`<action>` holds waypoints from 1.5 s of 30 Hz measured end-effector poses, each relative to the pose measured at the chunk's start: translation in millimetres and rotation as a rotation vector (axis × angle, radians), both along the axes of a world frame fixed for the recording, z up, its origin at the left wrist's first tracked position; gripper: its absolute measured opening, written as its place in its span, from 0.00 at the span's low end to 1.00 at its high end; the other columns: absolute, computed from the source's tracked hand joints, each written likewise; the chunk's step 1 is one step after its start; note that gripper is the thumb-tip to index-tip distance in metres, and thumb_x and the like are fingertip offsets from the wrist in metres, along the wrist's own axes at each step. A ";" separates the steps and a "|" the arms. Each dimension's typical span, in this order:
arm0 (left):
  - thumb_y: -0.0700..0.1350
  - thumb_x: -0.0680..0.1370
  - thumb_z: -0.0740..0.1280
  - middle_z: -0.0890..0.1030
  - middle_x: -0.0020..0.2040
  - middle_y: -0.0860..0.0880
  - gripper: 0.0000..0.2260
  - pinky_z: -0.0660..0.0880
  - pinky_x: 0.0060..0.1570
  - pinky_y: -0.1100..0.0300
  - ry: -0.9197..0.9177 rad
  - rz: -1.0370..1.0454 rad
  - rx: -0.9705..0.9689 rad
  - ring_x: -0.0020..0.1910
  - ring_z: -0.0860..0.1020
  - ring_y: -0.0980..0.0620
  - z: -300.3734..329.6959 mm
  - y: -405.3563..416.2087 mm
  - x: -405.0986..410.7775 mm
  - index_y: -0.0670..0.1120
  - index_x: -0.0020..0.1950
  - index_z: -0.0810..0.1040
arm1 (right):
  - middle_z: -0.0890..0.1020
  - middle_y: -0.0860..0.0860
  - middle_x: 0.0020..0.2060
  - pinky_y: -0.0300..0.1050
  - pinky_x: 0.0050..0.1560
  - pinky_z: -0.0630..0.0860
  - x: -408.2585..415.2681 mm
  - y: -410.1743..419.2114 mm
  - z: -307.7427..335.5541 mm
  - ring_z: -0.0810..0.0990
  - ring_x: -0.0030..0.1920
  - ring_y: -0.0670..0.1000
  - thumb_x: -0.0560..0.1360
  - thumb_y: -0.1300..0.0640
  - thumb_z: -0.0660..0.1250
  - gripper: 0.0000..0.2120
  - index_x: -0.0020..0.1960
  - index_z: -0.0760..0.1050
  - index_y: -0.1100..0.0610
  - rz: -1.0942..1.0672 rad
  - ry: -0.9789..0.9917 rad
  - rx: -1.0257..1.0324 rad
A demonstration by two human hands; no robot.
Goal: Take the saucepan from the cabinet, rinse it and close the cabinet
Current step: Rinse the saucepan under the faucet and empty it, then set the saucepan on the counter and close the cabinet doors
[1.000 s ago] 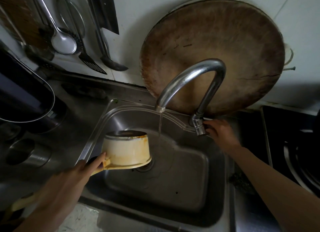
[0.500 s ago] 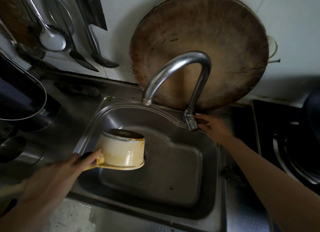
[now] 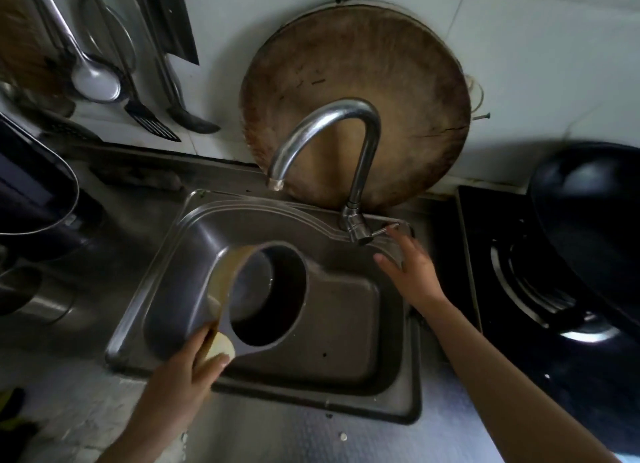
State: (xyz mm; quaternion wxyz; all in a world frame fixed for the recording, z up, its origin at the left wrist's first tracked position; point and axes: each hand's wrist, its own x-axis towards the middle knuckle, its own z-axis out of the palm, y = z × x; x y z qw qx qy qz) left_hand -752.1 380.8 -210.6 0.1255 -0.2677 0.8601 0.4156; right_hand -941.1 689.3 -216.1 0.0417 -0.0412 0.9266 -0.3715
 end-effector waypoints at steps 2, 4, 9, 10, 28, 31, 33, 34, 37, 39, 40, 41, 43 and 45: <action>0.49 0.75 0.68 0.76 0.26 0.51 0.20 0.67 0.20 0.64 -0.040 0.133 0.288 0.19 0.72 0.58 -1.2 24.2 6.2 0.53 0.66 0.70 | 0.73 0.57 0.66 0.54 0.66 0.71 27.7 -2.1 9.5 0.71 0.66 0.56 0.73 0.52 0.69 0.28 0.71 0.65 0.54 -0.013 -0.016 -0.048; 0.48 0.74 0.69 0.74 0.21 0.50 0.16 0.62 0.16 0.66 -0.110 0.311 0.509 0.16 0.68 0.57 -7.1 46.4 10.6 0.56 0.59 0.70 | 0.72 0.55 0.67 0.56 0.67 0.71 60.9 -5.1 15.5 0.71 0.67 0.53 0.73 0.51 0.69 0.28 0.71 0.64 0.51 -0.024 -0.065 -0.125; 0.45 0.74 0.69 0.76 0.19 0.49 0.13 0.64 0.15 0.66 -0.121 0.276 0.744 0.15 0.69 0.55 -2.0 88.1 16.7 0.51 0.57 0.72 | 0.68 0.47 0.69 0.51 0.68 0.71 152.1 -14.8 11.9 0.68 0.68 0.46 0.72 0.49 0.70 0.33 0.72 0.59 0.43 -0.119 -0.239 -0.324; 0.45 0.75 0.68 0.75 0.19 0.48 0.11 0.64 0.15 0.66 -0.138 0.260 0.769 0.15 0.70 0.54 1.7 96.4 17.0 0.49 0.56 0.72 | 0.69 0.45 0.67 0.46 0.66 0.73 168.3 -16.1 10.9 0.69 0.66 0.42 0.71 0.49 0.70 0.33 0.71 0.59 0.41 -0.165 -0.258 -0.363; 0.44 0.79 0.61 0.80 0.20 0.54 0.10 0.74 0.19 0.66 -0.197 0.096 0.954 0.20 0.79 0.57 -9.4 200.1 98.3 0.51 0.60 0.69 | 0.71 0.56 0.67 0.54 0.60 0.74 288.9 24.9 16.3 0.75 0.62 0.58 0.75 0.59 0.66 0.29 0.73 0.59 0.51 -0.536 -0.482 -0.824; 0.45 0.78 0.64 0.79 0.20 0.47 0.10 0.72 0.21 0.63 -0.206 0.199 0.997 0.19 0.77 0.51 -13.5 218.2 112.0 0.52 0.59 0.72 | 0.69 0.56 0.69 0.48 0.53 0.76 294.6 44.8 6.1 0.77 0.60 0.56 0.75 0.58 0.66 0.31 0.73 0.56 0.50 -0.500 -0.500 -0.806; 0.46 0.78 0.64 0.78 0.21 0.47 0.13 0.72 0.20 0.63 -0.190 0.214 0.970 0.19 0.77 0.51 -17.5 229.0 117.3 0.51 0.62 0.73 | 0.69 0.55 0.69 0.48 0.54 0.77 296.3 56.0 0.3 0.78 0.57 0.53 0.75 0.57 0.67 0.32 0.73 0.55 0.49 -0.462 -0.519 -0.785; 0.47 0.78 0.64 0.78 0.21 0.47 0.14 0.72 0.20 0.63 -0.185 0.219 0.948 0.19 0.77 0.51 -18.1 235.0 119.7 0.51 0.63 0.73 | 0.68 0.55 0.70 0.48 0.54 0.77 296.7 61.8 -1.7 0.78 0.56 0.52 0.75 0.57 0.67 0.33 0.74 0.54 0.48 -0.446 -0.524 -0.773; 0.48 0.77 0.66 0.80 0.21 0.48 0.14 0.74 0.21 0.62 -0.153 0.301 0.944 0.19 0.78 0.52 -20.1 255.3 129.6 0.53 0.62 0.73 | 0.66 0.54 0.71 0.50 0.56 0.77 295.9 80.5 -4.4 0.78 0.57 0.52 0.75 0.56 0.67 0.33 0.74 0.53 0.47 -0.387 -0.539 -0.747; 0.48 0.77 0.65 0.79 0.20 0.47 0.13 0.73 0.19 0.62 -0.144 0.337 0.936 0.18 0.77 0.51 -22.3 267.2 133.9 0.50 0.61 0.74 | 0.67 0.53 0.71 0.51 0.58 0.75 295.6 90.3 -4.6 0.77 0.58 0.53 0.75 0.56 0.66 0.33 0.74 0.53 0.46 -0.346 -0.543 -0.725; 0.49 0.77 0.65 0.79 0.20 0.47 0.13 0.73 0.19 0.61 -0.140 0.345 0.938 0.18 0.77 0.50 -24.7 272.7 135.4 0.49 0.61 0.74 | 0.67 0.53 0.70 0.52 0.59 0.75 295.6 94.5 -3.8 0.78 0.57 0.52 0.75 0.56 0.66 0.33 0.74 0.53 0.46 -0.325 -0.545 -0.718; 0.49 0.77 0.65 0.79 0.20 0.47 0.14 0.73 0.21 0.61 -0.137 0.366 0.940 0.19 0.77 0.50 -26.3 277.1 137.1 0.49 0.61 0.75 | 0.68 0.52 0.70 0.52 0.60 0.74 295.3 98.2 -3.1 0.78 0.56 0.51 0.75 0.56 0.66 0.33 0.74 0.52 0.46 -0.305 -0.546 -0.714; 0.50 0.77 0.65 0.79 0.21 0.47 0.13 0.75 0.24 0.59 -0.136 0.414 0.936 0.20 0.78 0.50 -28.8 284.1 140.8 0.49 0.60 0.75 | 0.68 0.52 0.69 0.53 0.60 0.74 294.9 104.2 -2.6 0.78 0.56 0.51 0.76 0.57 0.65 0.32 0.74 0.52 0.45 -0.271 -0.550 -0.701; 0.53 0.76 0.64 0.80 0.22 0.48 0.14 0.76 0.25 0.59 -0.146 0.407 0.932 0.21 0.79 0.50 -32.8 289.9 144.4 0.51 0.60 0.75 | 0.68 0.52 0.69 0.54 0.61 0.74 295.6 107.4 -3.6 0.78 0.57 0.51 0.76 0.58 0.64 0.32 0.74 0.52 0.45 -0.256 -0.564 -0.701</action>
